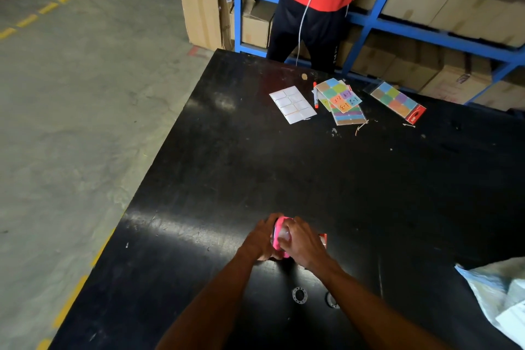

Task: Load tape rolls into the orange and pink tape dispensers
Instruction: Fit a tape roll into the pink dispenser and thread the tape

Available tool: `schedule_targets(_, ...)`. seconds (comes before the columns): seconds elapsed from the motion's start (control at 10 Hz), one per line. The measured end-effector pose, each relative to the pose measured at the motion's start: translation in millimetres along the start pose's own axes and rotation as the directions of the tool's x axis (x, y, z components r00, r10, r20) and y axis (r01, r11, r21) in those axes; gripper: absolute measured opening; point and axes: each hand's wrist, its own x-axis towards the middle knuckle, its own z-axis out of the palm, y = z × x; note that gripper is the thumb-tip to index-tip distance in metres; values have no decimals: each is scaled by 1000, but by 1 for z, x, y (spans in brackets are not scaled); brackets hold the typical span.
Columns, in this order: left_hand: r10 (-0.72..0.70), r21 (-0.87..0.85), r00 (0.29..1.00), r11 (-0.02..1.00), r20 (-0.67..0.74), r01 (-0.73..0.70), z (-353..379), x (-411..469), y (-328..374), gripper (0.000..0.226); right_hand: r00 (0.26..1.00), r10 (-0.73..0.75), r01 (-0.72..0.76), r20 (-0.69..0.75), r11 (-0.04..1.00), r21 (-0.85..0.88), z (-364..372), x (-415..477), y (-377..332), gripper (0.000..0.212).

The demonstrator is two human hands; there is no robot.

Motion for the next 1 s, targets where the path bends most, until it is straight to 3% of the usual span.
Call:
schedule_targets(0.1,-30,-256,996,965,81,50,15,30,-25,85,1000,13,-13,-9,1000,-15,1,0,-14,26)
schedule_targets(0.2,-18,-321,997,946,78,42,22,34,-9,70,1000,16,-16,-3,999,-33,7,0,-18,11)
schedule_targets(0.3,39,-103,998,994,-47,-44,16,23,-22,70,999,48,-48,-2,999,19,14,-1,-19,7)
schedule_targets(0.4,-22,-50,1000,999,11,22,11,17,-17,113,1000,26,-25,-9,999,22,14,-2,-17,14)
schedule_targets(0.5,-70,-36,997,997,12,70,5,2,1,116,999,37,-37,5,998,40,15,-3,-18,9)
schedule_targets(0.6,65,-47,998,997,-18,-65,4,-1,4,59,1000,5,-4,-7,998,63,9,-3,-15,9)
schedule_targets(0.7,47,-2,999,999,-10,-47,-2,-9,7,65,999,-29,33,-24,987,160,9,-1,-1,24)
schedule_targets(0.8,52,72,998,996,-23,-50,-3,-9,8,110,995,-98,93,12,972,215,10,-1,24,35)
schedule_targets(1.0,119,71,992,991,-52,-115,-6,-16,12,109,988,-142,151,-56,959,240,10,0,37,30)
